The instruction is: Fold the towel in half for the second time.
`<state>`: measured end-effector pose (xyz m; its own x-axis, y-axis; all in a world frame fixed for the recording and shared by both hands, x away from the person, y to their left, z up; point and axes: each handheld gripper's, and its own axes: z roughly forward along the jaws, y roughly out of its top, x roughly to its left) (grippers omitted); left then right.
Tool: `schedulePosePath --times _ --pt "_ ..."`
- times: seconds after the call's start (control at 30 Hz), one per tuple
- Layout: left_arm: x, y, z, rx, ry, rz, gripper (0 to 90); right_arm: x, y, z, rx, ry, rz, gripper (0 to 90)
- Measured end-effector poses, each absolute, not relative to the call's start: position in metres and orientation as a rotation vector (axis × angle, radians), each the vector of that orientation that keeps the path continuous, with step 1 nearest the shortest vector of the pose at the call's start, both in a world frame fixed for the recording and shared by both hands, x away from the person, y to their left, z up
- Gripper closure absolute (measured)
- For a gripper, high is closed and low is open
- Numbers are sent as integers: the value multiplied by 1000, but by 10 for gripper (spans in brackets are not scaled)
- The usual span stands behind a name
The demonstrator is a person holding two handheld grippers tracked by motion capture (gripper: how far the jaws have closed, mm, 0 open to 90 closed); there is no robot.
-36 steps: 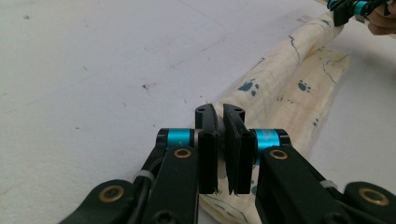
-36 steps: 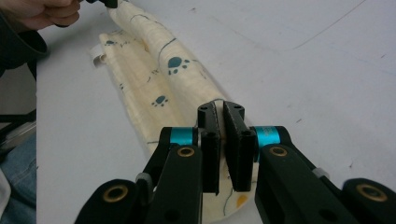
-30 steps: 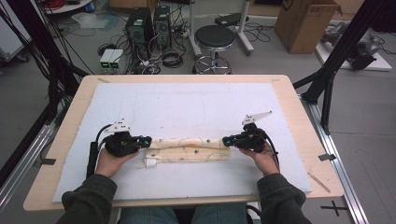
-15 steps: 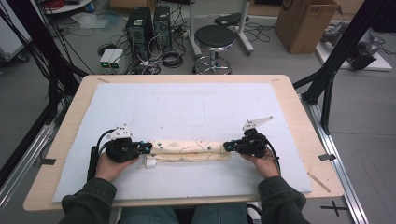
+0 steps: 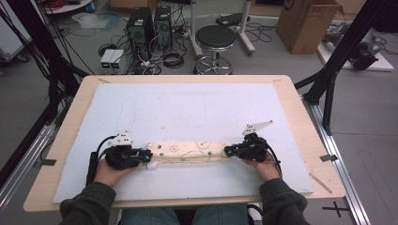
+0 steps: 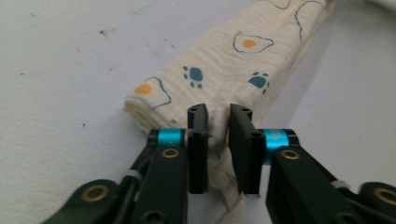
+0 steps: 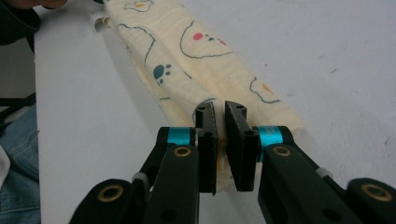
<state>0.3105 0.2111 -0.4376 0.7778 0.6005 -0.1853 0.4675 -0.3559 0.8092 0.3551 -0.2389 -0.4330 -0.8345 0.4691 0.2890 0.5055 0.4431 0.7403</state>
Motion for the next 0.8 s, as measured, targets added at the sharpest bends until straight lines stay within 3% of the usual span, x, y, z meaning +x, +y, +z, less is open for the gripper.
schedulePosePath --times 0.17,0.33,0.37,0.53,0.8 --pt "305 214 -428 1986 776 178 548 352 -242 -428 -895 -2595 -1423 621" --pt "309 214 -415 1935 770 181 504 348 -240 -412 -885 -2580 -1481 568" --pt "312 211 -413 1938 763 182 521 349 -238 -410 -880 -2582 -1479 578" --pt "326 182 -413 2004 716 155 772 356 -211 -403 -822 -2621 -1433 760" --pt "340 141 -419 2091 666 126 854 367 -163 -401 -720 -2673 -1321 822"
